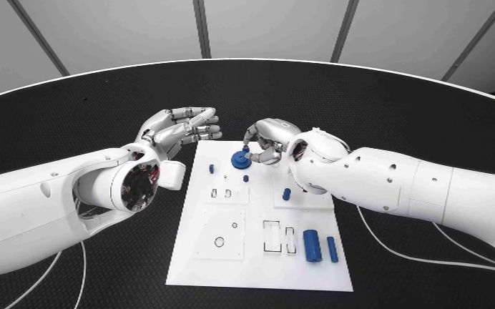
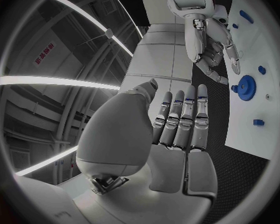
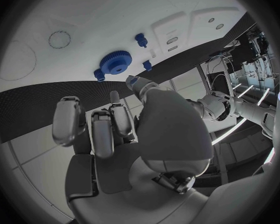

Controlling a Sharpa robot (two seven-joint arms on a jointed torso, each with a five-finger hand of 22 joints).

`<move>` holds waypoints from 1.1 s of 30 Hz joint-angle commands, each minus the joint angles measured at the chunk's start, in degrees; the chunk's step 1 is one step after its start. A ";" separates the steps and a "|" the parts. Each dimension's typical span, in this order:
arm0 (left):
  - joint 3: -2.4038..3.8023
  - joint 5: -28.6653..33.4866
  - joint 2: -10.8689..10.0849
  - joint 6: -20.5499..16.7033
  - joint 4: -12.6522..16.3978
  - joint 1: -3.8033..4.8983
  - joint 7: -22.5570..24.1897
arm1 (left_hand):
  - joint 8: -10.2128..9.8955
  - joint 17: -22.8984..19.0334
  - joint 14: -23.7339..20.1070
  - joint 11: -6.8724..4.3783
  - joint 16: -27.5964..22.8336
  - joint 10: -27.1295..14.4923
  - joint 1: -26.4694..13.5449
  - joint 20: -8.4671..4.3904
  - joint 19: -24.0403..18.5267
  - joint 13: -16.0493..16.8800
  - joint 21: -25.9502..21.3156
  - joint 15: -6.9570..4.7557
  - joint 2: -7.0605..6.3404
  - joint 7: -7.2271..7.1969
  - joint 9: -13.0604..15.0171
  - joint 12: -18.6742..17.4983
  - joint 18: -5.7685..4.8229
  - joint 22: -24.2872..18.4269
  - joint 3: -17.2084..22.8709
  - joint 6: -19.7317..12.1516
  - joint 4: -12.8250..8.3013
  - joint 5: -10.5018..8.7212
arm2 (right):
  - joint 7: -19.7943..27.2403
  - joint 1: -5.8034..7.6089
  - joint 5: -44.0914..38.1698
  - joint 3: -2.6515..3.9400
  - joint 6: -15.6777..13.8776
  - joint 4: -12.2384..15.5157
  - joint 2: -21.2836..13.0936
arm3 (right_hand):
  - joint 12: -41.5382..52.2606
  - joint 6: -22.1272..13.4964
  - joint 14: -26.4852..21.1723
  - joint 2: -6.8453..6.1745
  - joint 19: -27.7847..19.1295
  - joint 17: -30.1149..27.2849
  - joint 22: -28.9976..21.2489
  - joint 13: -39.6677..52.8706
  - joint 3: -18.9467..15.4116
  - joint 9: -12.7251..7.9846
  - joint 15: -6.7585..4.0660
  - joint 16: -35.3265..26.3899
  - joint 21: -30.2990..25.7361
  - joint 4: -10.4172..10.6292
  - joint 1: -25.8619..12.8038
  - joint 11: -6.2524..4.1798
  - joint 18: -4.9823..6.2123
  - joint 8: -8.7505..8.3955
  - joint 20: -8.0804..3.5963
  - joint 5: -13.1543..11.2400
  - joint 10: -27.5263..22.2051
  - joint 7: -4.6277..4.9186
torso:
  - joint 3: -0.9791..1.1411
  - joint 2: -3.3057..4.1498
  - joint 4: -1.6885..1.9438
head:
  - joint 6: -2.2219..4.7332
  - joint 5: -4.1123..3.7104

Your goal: Assemble the parts on the task board

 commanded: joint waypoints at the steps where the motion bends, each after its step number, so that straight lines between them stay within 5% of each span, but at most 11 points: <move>1: 0.00 0.00 -0.04 0.07 -0.26 0.00 -0.01 | -0.25 0.10 -0.54 0.33 -0.38 0.04 -0.09 0.38 -0.03 -0.03 -0.01 -0.05 -0.55 2.10 -0.10 -0.35 0.71 -0.10 -0.11 -0.32 0.06 -0.24 | 1.73 0.01 3.37 -0.02 -1.81 2.99 -3.94 | -1.17 -0.70 5.34 -0.12 -0.81 12.39 -1.14 0.81 0.20 -0.17 0.35 -0.21 -1.14 -0.23 -0.76 0.49 -0.25 -0.58 0.28 -0.74 -0.87 -0.04 | 0.17 -0.46 -0.44 | 0.14 0.18; 8: -0.01 0.00 0.21 0.52 -1.25 -0.02 -0.10 | -0.25 0.11 -0.54 0.33 -0.38 0.04 -0.09 0.38 -0.03 -0.03 -0.01 -0.05 -0.54 2.09 -0.10 -0.37 0.71 -0.10 -0.11 -0.32 0.06 -0.24 | 7.89 0.03 13.02 -0.08 -2.72 8.71 -14.29 | -6.57 -1.64 4.36 -0.31 -3.41 8.65 -5.02 -4.63 0.77 -0.49 -0.10 -1.73 -5.24 -1.66 -0.15 -0.09 0.75 -2.18 0.09 -3.60 -5.48 -0.75 | 0.38 -1.56 -1.45 | 0.49 -0.09; 16: -0.03 0.00 1.07 1.33 -2.51 -0.07 -0.22 | -0.24 0.13 -0.50 0.32 -0.37 0.08 -0.08 0.38 -0.02 -0.02 0.00 -0.06 -0.52 2.08 -0.09 -0.36 0.71 -0.11 -0.10 -0.29 0.06 -0.24 | 14.20 -0.30 18.16 -0.54 -1.75 8.91 -22.51 | -8.21 -1.62 4.11 -0.92 -4.08 7.71 -6.09 -6.23 0.66 -0.46 -0.30 -2.22 -6.52 -2.28 0.04 -0.30 0.98 -2.55 -0.11 -3.96 -6.63 -1.00 | 0.84 -2.48 -2.17 | 0.72 -0.97; 25: -0.04 0.00 1.52 1.67 -3.17 -0.11 -0.27 | -0.21 0.16 -0.43 0.29 -0.34 0.15 -0.04 0.37 0.00 0.00 0.01 -0.08 -0.49 2.05 -0.09 -0.35 0.72 -0.11 -0.08 -0.24 0.05 -0.24 | 15.91 -1.52 19.09 -0.83 -1.37 6.52 -25.84 | -8.61 -3.05 4.15 -1.55 -4.02 7.75 -6.16 -6.67 -0.19 -0.67 -0.36 -2.29 -6.86 -2.42 -0.24 -0.29 0.95 -3.69 -0.24 -3.64 -6.77 -0.95 | 1.17 -2.61 -2.24 | 0.52 -1.60; 29: -0.04 0.00 1.54 1.72 -3.15 -0.11 -0.28 | -0.21 0.16 -0.43 0.29 -0.34 0.15 -0.04 0.37 0.00 0.00 0.01 -0.08 -0.49 2.05 -0.09 -0.35 0.72 -0.11 -0.08 -0.24 0.05 -0.24 | 15.84 -1.68 19.16 -1.00 -0.81 5.34 -26.05 | -8.62 -3.40 4.18 -1.60 -3.91 7.86 -6.04 -6.70 -0.42 -0.72 -0.32 -2.26 -6.80 -2.43 -0.25 -0.23 0.91 -3.95 -0.22 -3.59 -6.75 -0.88 | 0.92 -2.55 -2.06 | 0.43 -1.93; 33: -0.04 0.00 1.50 1.73 -3.10 -0.11 -0.26 | -0.21 0.16 -0.43 0.29 -0.34 0.15 -0.04 0.37 0.00 0.00 0.01 -0.08 -0.49 2.05 -0.09 -0.35 0.72 -0.11 -0.08 -0.24 0.05 -0.24 | 15.62 -2.10 19.18 -1.21 -0.36 4.15 -25.65 | -8.49 -3.51 4.23 -1.58 -3.82 8.03 -5.90 -6.57 -0.46 -0.73 -0.31 -2.19 -6.69 -2.46 -0.19 -0.22 0.88 -4.03 -0.21 -3.55 -6.63 -0.85 | 0.92 -2.47 -2.08 | 0.39 -1.94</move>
